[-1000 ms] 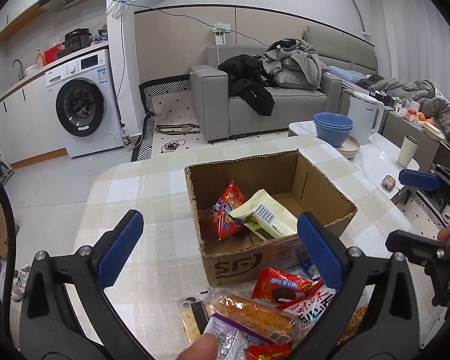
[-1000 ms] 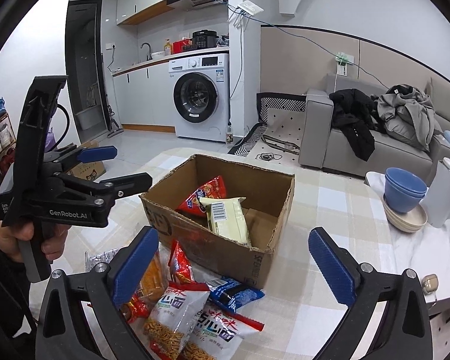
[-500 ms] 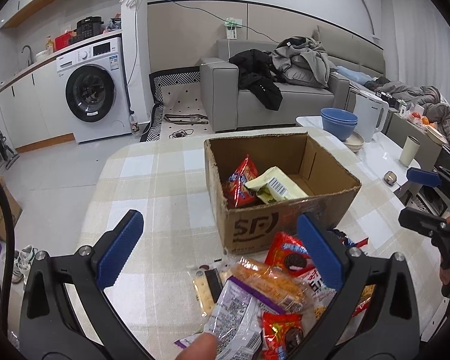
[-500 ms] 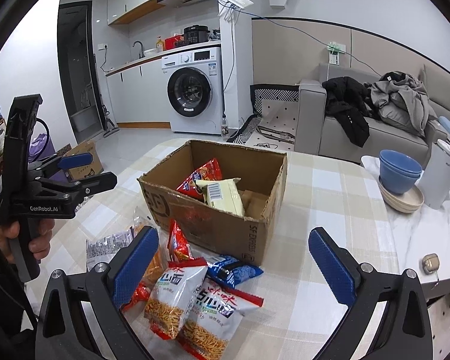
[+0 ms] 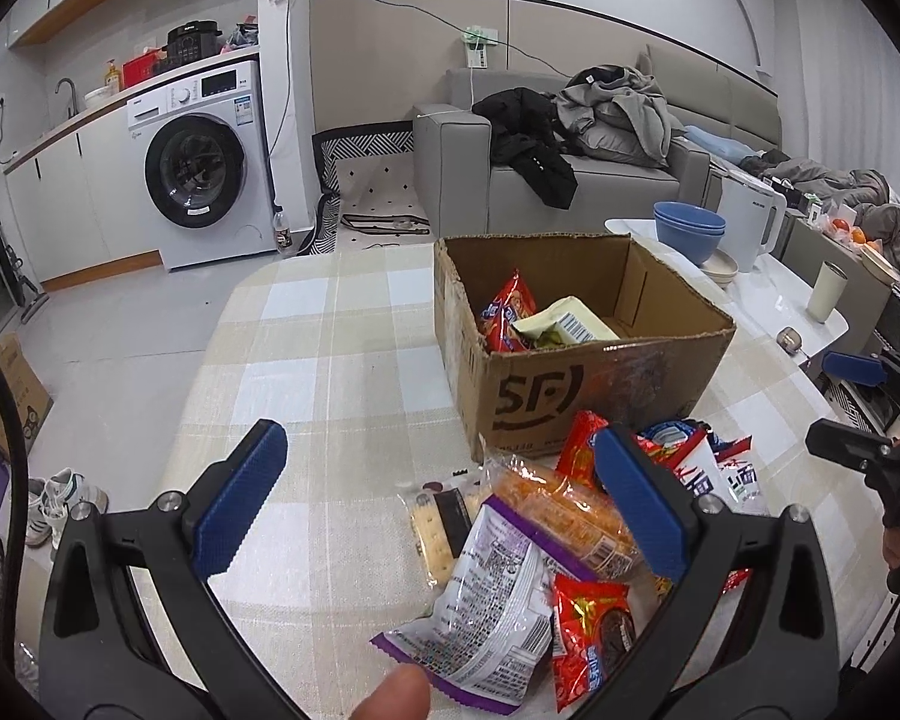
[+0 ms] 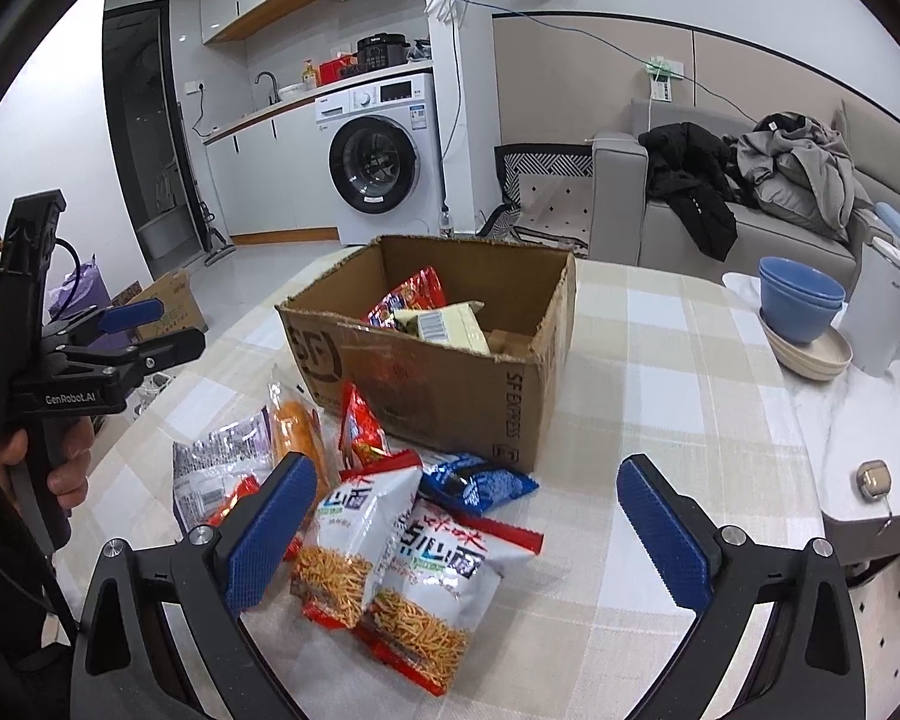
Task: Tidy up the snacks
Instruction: 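Withdraw both tools from the box back toward the remaining snacks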
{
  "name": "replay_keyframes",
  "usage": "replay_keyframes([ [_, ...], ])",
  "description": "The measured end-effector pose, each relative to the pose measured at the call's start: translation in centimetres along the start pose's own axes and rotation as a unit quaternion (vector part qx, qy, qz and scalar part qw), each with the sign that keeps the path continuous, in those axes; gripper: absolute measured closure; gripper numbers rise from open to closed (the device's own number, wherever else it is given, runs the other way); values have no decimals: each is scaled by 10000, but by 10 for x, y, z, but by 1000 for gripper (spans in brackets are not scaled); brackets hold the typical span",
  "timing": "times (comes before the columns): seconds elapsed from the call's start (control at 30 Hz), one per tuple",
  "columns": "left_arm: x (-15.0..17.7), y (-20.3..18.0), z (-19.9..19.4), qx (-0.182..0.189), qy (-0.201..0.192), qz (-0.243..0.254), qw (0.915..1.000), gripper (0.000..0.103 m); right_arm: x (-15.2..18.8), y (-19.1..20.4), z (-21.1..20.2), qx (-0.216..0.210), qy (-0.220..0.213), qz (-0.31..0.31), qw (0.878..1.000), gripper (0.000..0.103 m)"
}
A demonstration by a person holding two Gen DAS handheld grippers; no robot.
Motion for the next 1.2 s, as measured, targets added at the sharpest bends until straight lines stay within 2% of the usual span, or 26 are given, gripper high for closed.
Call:
replay_keyframes([
  [0.37, 22, -3, -2, 8, 14, 230, 9997, 1, 25, -10, 4, 105, 211, 142, 9996, 1],
  [1.2, 78, 3, 38, 211, 706, 84, 9972, 1, 64, -19, 35, 254, 805, 312, 9959, 1],
])
Point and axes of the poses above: each gripper's, at about its wrist camera, not at the fingertips, and z roughly the way its jaws point, y to its left, x to its underside, the point moved 7 cm from there along z, roughly the way its jaws point, and after that the axes turned 5 degrees about -y, right-handed, at the moved point
